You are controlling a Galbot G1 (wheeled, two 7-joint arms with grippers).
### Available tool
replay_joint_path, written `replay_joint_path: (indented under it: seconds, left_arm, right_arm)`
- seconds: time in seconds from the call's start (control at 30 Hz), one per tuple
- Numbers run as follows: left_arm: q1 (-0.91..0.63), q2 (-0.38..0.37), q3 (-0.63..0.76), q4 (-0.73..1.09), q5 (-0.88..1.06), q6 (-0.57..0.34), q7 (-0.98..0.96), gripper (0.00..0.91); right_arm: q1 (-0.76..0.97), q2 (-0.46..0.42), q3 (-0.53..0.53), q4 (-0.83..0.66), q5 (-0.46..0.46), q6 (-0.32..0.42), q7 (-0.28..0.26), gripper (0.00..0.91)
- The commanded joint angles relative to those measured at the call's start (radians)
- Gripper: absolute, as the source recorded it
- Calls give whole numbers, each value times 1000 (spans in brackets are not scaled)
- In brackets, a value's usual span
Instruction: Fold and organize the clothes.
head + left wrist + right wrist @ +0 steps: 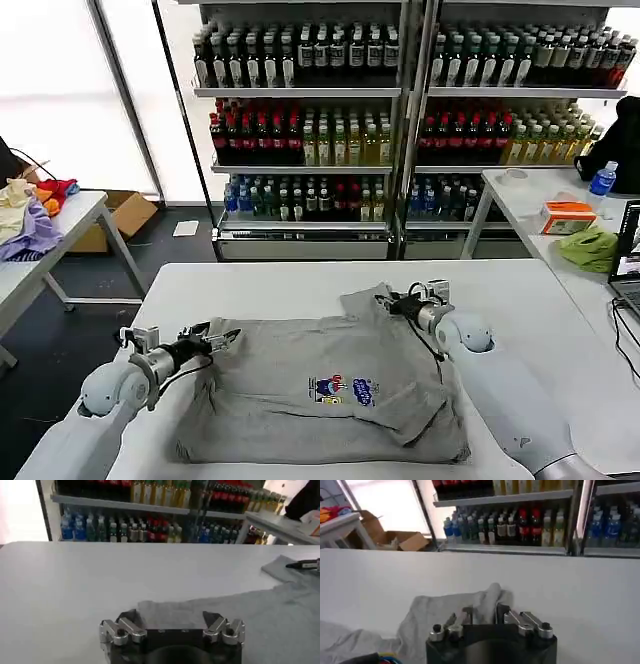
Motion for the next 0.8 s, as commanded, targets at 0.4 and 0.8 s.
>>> replay_joint_path:
  seconds: [0.4,0.8]
  left_arm:
    - [-27,-7,38,39,-3,-28,0,0]
    - [-16,4,5,-136,-72,-45,-193,0]
  right_arm:
    - [-6,8,2,31,16,-1,-3,0]
    - [-79,-8,104,152,151,12,40,0]
